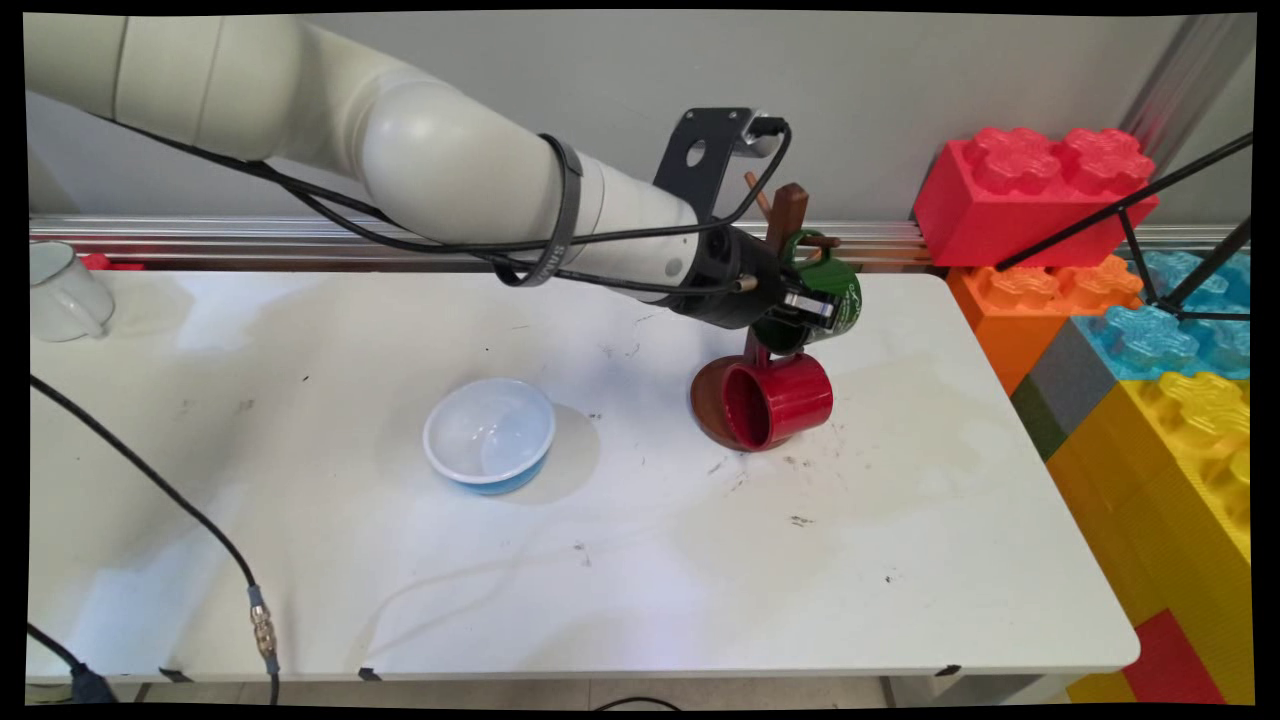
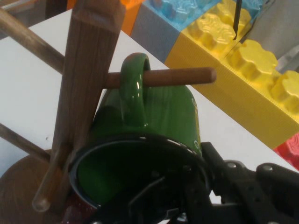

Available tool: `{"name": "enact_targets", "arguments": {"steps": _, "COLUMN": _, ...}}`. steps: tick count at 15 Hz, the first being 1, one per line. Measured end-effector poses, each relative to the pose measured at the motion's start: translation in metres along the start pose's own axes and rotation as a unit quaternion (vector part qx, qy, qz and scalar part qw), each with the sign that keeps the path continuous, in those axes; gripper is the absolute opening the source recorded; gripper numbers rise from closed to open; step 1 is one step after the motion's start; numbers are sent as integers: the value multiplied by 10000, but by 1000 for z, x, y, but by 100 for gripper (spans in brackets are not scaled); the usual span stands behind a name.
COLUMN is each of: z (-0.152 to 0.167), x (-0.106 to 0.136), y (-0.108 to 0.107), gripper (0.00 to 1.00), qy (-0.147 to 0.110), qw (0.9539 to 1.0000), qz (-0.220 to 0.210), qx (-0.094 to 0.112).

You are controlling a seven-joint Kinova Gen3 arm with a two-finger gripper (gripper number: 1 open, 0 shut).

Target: Place the picked object on the table

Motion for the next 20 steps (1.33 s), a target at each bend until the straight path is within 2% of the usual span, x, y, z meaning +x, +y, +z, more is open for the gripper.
{"name": "enact_targets", "arguments": {"steps": 10, "z": -3, "x": 5, "y": 8, "gripper": 0, "qy": 125, "qw": 9998, "qz": -86, "qx": -156}}
{"name": "enact_targets", "arguments": {"steps": 20, "z": -13, "x": 14, "y": 48, "gripper": 0, "qy": 234, "qw": 9976, "qz": -162, "qx": -634}}
